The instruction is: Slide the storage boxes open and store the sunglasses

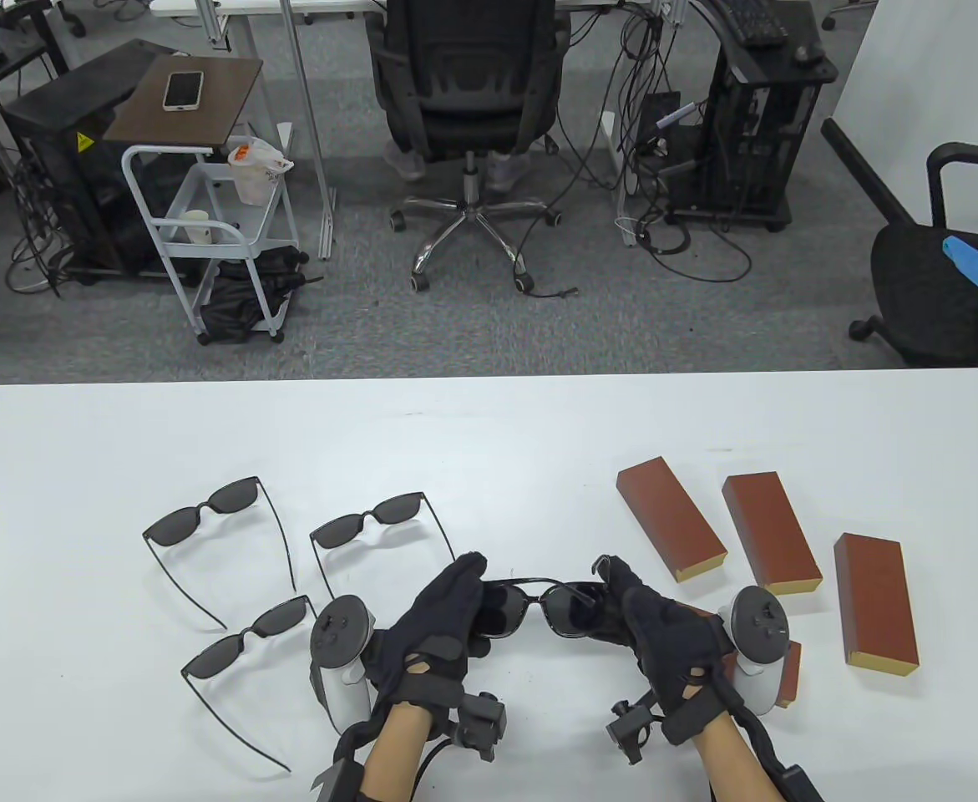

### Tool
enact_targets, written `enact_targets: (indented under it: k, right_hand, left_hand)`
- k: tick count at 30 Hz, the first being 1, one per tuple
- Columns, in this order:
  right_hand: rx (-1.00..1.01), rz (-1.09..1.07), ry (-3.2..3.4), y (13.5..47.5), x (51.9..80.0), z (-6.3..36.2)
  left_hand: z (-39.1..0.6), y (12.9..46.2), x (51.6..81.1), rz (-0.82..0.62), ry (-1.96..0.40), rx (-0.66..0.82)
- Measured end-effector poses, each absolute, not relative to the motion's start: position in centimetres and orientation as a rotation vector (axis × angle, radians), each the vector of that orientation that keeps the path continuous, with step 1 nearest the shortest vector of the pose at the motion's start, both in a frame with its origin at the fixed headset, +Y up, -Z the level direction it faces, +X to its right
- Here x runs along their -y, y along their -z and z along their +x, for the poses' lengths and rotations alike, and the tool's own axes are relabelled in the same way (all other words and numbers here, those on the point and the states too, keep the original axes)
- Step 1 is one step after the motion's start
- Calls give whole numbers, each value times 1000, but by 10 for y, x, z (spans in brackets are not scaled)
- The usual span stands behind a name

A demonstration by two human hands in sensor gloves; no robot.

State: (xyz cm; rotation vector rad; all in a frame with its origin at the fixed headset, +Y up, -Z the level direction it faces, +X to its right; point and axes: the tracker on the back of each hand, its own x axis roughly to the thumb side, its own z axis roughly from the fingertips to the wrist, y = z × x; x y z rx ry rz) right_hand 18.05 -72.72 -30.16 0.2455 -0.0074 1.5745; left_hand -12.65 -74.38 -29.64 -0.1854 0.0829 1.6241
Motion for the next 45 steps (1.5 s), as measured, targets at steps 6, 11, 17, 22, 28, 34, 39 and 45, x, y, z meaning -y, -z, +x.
enact_targets:
  k: [6, 11, 17, 22, 28, 34, 39, 45]
  right_hand:
    - [17, 217, -1565, 301, 727, 182]
    - [20, 194, -1558, 301, 727, 182]
    - [32, 149, -1585, 301, 728, 185]
    - [38, 90, -1599, 300, 729, 190]
    - [61, 13, -1616, 299, 730, 196]
    - [89, -26, -1642, 299, 728, 202]
    - [117, -58, -1720, 298, 725, 205]
    - [140, -71, -1794, 299, 723, 207]
  left_hand:
    - [-128, 297, 745, -169, -1599, -88]
    - [-128, 297, 745, -143, -1575, -96]
    - [-125, 297, 746, -153, -1584, -78]
    - [-117, 297, 751, -237, -1703, 16]
    - [-112, 297, 751, -272, -1723, 93]
    - [-107, 297, 751, -327, -1778, 157]
    - [-104, 296, 750, -349, -1790, 193]
    - [-102, 296, 748, -370, -1801, 220]
